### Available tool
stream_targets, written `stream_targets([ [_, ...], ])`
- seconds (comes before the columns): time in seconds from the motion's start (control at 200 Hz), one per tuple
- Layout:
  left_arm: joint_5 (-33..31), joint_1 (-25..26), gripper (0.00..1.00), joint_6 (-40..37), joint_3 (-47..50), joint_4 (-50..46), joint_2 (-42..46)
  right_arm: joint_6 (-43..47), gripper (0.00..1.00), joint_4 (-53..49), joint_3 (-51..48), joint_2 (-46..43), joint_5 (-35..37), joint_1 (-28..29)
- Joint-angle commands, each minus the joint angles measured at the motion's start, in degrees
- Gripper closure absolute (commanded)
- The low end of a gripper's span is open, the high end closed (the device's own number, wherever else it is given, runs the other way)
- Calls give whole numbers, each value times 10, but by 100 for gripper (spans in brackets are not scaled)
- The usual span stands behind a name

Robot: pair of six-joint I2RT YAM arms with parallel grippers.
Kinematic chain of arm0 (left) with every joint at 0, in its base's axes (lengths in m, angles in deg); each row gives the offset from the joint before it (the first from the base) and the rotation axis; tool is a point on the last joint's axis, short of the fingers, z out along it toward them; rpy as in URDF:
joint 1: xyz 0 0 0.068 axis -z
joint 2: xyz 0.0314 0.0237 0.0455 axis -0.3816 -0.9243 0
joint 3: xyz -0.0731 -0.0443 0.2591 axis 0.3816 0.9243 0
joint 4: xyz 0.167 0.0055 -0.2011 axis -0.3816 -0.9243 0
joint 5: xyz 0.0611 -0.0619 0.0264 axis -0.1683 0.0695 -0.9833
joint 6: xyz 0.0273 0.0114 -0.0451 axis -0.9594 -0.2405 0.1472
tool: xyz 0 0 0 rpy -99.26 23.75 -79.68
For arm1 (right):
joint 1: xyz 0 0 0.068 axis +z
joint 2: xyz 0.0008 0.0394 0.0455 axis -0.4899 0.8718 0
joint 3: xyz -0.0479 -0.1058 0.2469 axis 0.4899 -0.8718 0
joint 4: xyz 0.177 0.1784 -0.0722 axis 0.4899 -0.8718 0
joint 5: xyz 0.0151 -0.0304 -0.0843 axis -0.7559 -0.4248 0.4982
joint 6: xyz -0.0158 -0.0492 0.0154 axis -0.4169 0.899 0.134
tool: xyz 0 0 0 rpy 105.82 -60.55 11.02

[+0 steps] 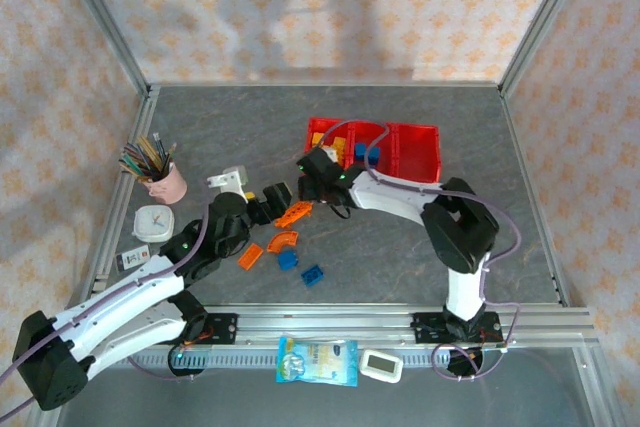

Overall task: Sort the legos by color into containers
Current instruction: Pick up the lego from the center of the table.

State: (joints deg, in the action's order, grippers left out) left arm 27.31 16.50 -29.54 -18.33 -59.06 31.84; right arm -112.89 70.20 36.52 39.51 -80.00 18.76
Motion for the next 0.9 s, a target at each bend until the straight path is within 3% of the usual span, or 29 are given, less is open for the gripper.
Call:
stream_targets([
  [0.0,-28,-6,1,9,10,-19,13,-5,31,-8,41,27,29,5],
  [0.505,-31,-9,1,5,12,-17,13,5,31,-32,143,141,54,5],
  [0.891,-27,-10,1,7,15,-16,12,13,52,-32,142,136,61,5],
])
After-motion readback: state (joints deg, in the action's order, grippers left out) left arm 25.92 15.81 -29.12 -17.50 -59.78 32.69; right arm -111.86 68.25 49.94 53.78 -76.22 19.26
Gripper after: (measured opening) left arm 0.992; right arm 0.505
